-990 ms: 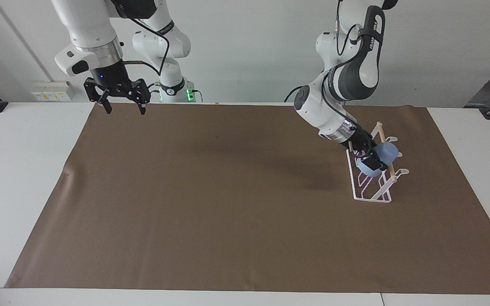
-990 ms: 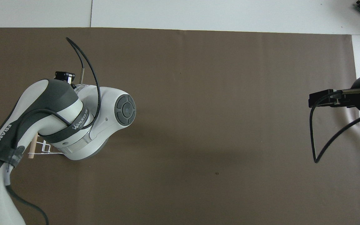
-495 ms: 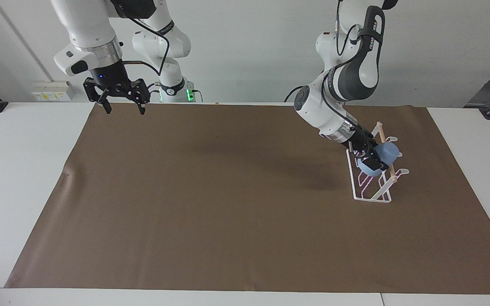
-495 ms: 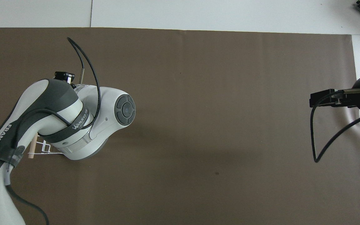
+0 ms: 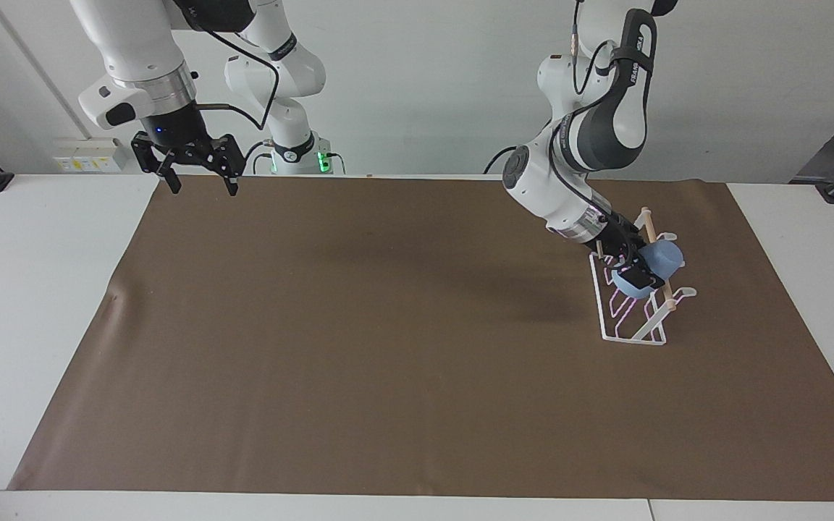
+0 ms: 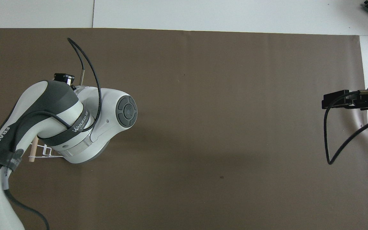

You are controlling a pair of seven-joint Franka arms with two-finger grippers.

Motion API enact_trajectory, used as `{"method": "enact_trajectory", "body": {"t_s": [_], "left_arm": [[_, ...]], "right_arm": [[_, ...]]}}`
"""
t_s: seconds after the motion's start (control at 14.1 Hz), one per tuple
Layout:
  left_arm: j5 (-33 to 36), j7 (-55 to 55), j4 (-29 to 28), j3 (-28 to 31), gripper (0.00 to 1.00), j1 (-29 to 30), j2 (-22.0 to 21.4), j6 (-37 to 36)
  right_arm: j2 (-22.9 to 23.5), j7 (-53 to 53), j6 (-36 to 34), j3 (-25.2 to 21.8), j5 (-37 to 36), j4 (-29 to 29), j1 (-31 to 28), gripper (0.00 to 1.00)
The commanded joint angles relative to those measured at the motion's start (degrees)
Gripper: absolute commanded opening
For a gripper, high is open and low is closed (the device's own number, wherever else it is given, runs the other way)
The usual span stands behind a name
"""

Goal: Hang cup on cup holder
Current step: 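Carry the cup with the left gripper over the wire rack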

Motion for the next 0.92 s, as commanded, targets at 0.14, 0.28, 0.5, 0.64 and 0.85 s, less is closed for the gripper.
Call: {"method": "enact_trajectory", "body": {"t_s": [0.14, 0.28, 0.5, 0.64, 0.85], "left_arm": [[-0.13, 0.3, -4.22, 0.06, 0.0, 3.84, -2.2, 5.96], [-0.22, -1.19, -5.71, 0.06, 0.0, 3.85, -2.64, 7.37], [-1.36, -1.9, -6.33, 0.06, 0.0, 4.02, -2.64, 9.48], [-1.45, -3.13, -6.95, 0.06, 0.0, 4.02, -2.46, 10.89], [-1.62, -3.84, -7.13, 0.06, 0.33, 4.02, -2.46, 11.33]], "right_arm": [[-0.22, 0.36, -1.26, -0.45, 1.34, -0.18, 0.09, 1.0], [-0.74, 0.36, -0.9, -0.45, 1.34, -1.14, 0.09, 1.0], [-1.54, 0.27, -0.73, -0.45, 1.34, -2.82, -0.09, 1.0], [-1.63, 0.27, -0.64, -0.45, 1.34, -2.91, -0.09, 1.0], [-1.89, 0.27, -0.55, -0.45, 1.34, -3.43, -0.09, 1.0]]}}
